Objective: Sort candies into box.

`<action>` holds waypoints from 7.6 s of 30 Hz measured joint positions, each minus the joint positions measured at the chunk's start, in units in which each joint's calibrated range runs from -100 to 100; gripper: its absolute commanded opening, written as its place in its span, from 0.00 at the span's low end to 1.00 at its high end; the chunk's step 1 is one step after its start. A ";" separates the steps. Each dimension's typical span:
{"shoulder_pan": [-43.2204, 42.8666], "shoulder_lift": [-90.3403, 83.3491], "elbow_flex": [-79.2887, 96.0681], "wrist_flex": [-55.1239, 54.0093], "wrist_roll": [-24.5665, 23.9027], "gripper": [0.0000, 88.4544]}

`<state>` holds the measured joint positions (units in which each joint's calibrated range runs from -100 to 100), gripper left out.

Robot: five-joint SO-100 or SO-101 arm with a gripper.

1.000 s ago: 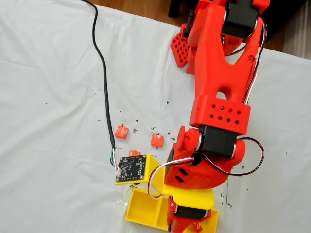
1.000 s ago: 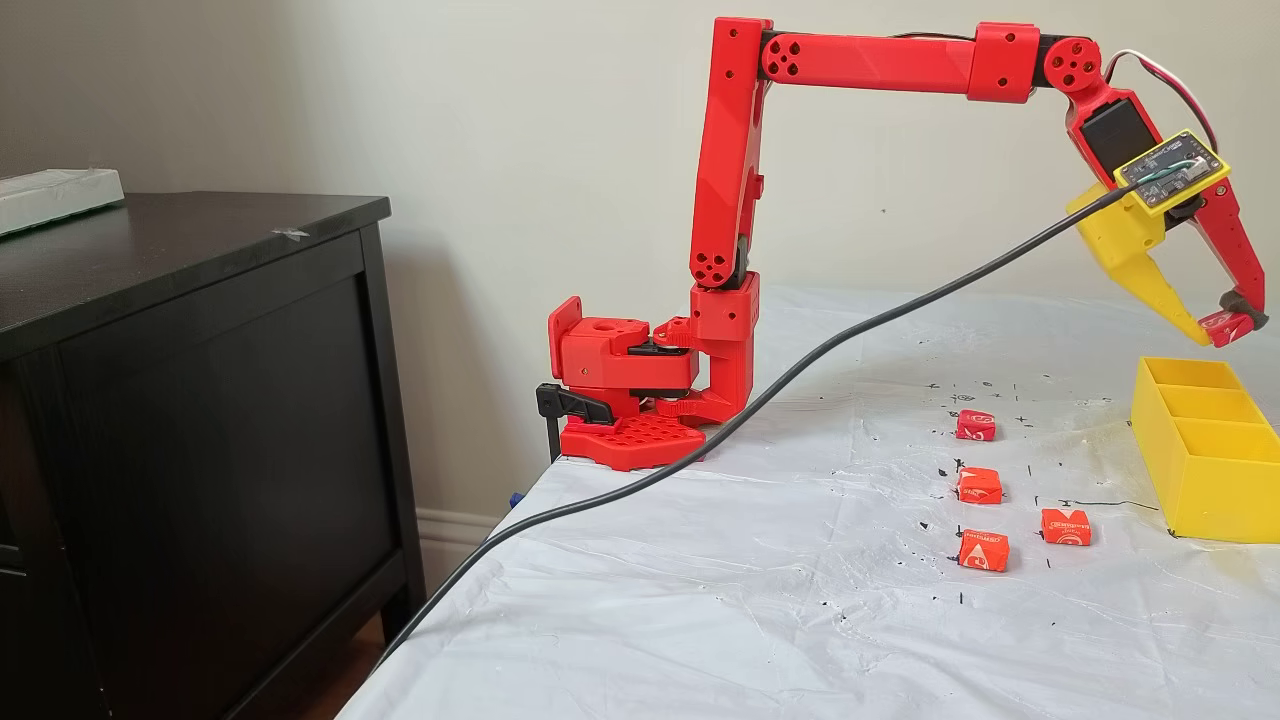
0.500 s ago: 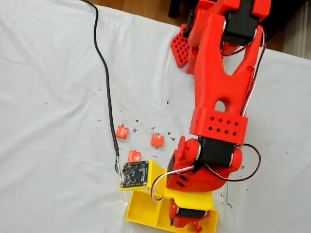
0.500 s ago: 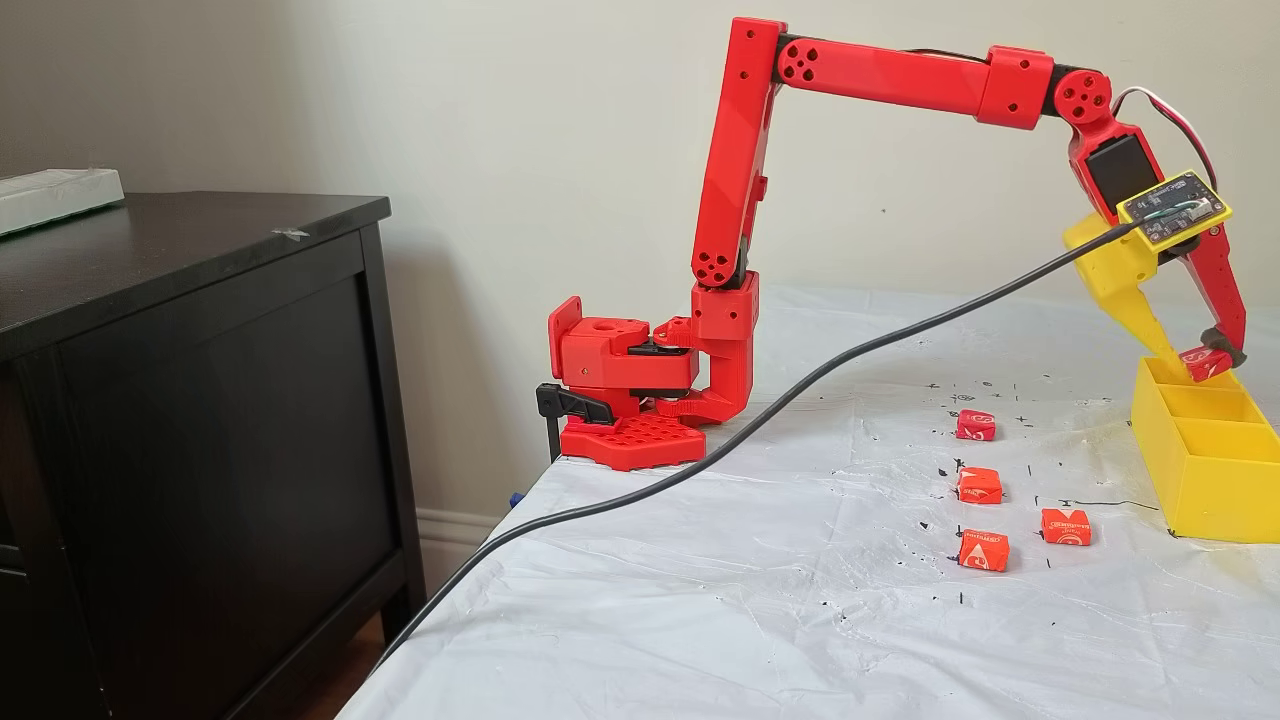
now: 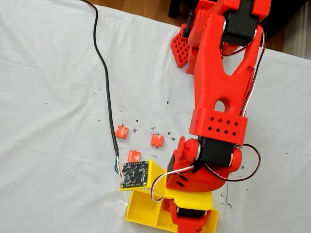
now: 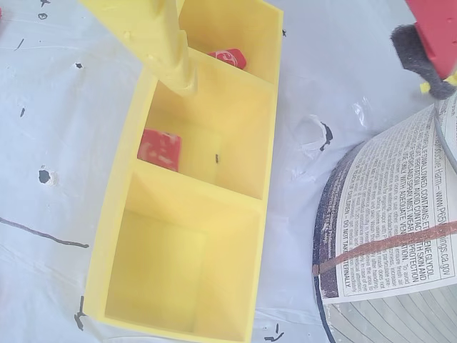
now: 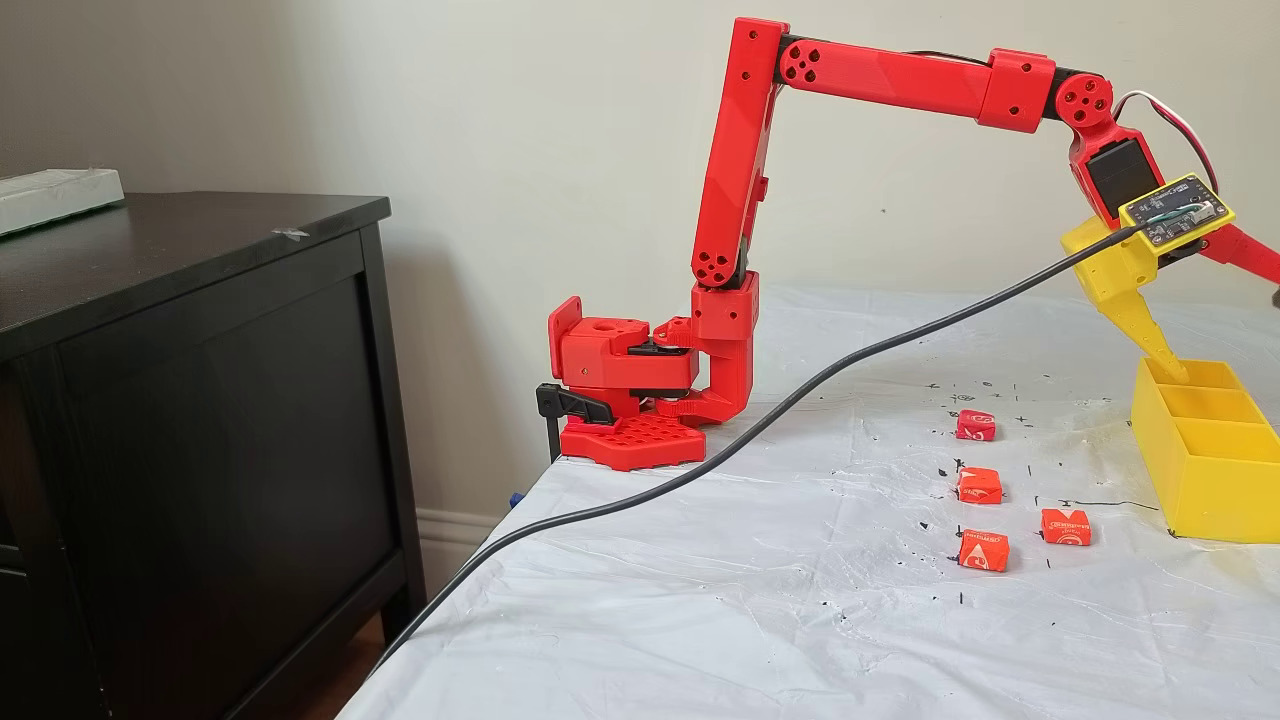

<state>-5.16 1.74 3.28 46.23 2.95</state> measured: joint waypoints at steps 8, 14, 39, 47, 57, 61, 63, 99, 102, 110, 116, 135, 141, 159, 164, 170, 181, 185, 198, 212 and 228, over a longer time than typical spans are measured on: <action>0.00 0.00 0.00 0.55 0.00 0.16; 0.00 0.00 0.00 4.95 -0.63 0.02; -6.18 -19.43 28.80 16.33 1.76 0.38; -8.05 -19.52 32.47 14.60 1.71 0.39; -8.37 -19.35 33.17 12.01 1.71 0.39; -8.78 -16.80 33.17 10.91 1.71 0.39; -8.86 -16.04 33.17 10.83 1.71 0.39; -3.66 -15.02 18.82 18.13 3.27 0.00; -0.41 -15.02 12.95 18.05 3.71 0.00; 7.15 -9.08 1.14 13.19 4.15 0.00; 8.94 -2.89 -2.63 10.20 3.91 0.00; 9.18 3.48 -10.24 9.81 2.20 0.03; 9.18 5.35 -11.47 10.13 2.20 0.24; 9.18 5.52 -11.64 11.46 2.98 0.27; 9.18 5.52 -11.64 11.85 2.98 0.02; 9.18 4.50 -11.64 12.56 2.98 0.00; 11.21 -8.57 0.18 17.19 5.86 0.00; 14.22 -14.59 6.83 20.17 8.60 0.00; 16.33 -23.00 25.82 20.02 13.92 0.26; 15.12 -21.81 30.02 17.11 14.95 0.33; 15.12 -15.19 30.02 12.24 14.99 0.31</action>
<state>9.96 -13.45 33.30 58.48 17.95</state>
